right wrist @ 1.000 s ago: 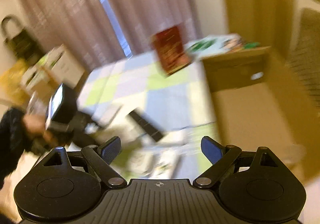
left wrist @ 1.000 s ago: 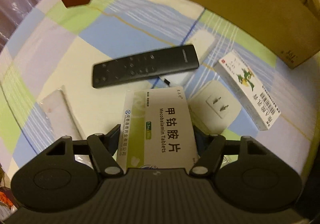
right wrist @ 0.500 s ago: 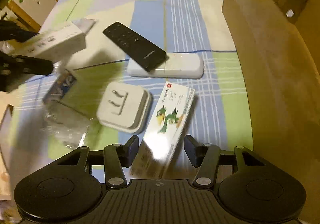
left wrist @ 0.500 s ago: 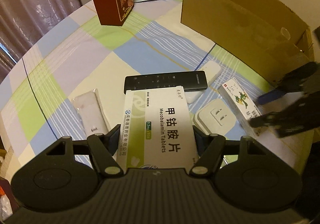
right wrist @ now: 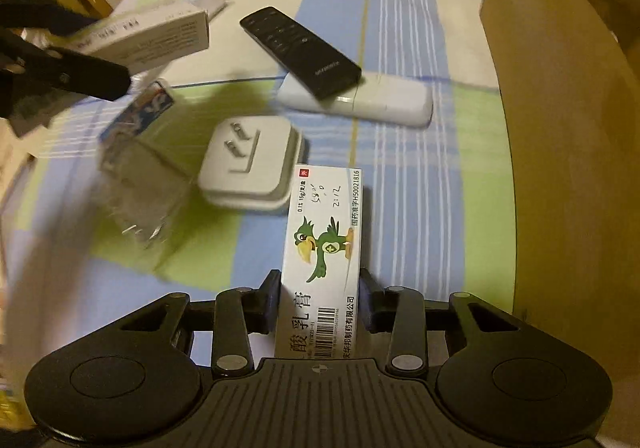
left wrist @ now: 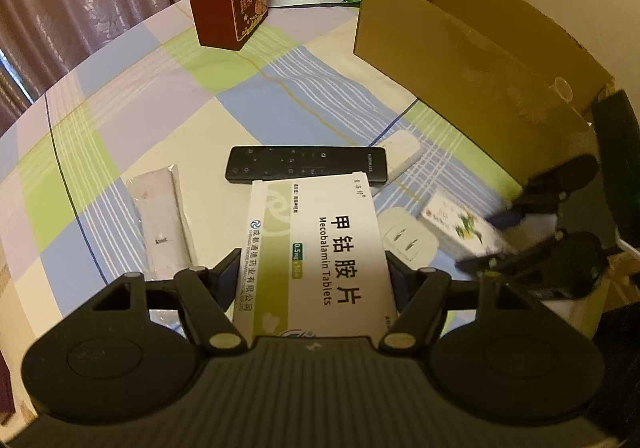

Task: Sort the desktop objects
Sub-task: 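Carry both held boxes over the cardboard box with both grippers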

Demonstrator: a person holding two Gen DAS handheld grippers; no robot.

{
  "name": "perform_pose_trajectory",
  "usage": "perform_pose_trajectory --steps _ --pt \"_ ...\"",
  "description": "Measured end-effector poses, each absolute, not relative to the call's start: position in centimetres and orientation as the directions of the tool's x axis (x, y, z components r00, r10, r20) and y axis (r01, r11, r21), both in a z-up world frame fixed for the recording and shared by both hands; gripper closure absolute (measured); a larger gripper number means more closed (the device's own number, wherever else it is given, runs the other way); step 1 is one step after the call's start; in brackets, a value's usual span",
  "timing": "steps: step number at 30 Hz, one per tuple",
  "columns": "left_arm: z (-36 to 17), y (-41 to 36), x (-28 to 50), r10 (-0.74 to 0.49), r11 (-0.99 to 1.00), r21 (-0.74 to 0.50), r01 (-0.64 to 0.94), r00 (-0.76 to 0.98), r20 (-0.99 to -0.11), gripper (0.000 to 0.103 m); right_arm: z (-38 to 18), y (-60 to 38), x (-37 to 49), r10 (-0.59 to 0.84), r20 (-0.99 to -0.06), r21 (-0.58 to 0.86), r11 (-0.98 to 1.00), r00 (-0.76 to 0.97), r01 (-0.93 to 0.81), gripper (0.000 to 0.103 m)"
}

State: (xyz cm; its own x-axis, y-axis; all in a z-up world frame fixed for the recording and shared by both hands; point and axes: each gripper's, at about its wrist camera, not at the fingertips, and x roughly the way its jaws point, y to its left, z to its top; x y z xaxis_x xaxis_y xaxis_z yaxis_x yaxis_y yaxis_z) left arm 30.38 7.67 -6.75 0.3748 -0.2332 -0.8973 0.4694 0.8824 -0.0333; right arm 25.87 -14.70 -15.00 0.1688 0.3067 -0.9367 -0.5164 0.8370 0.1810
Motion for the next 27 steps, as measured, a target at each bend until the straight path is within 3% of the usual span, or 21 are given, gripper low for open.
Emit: perform_pose_trajectory --steps 7,11,27 --pt "-5.7 6.5 28.8 -0.213 0.906 -0.029 0.421 0.395 -0.894 0.035 -10.5 -19.2 24.6 0.526 -0.844 0.428 0.781 0.109 -0.455 0.065" --pt "-4.2 5.2 27.9 -0.211 0.911 -0.02 0.412 0.424 -0.881 0.035 -7.5 -21.7 24.6 0.601 -0.788 0.493 0.744 0.13 -0.45 0.065" --pt "1.3 -8.5 28.6 -0.335 0.872 -0.054 0.486 0.514 -0.789 0.035 0.5 -36.1 31.7 0.498 -0.798 0.292 0.812 0.339 -0.505 0.065"
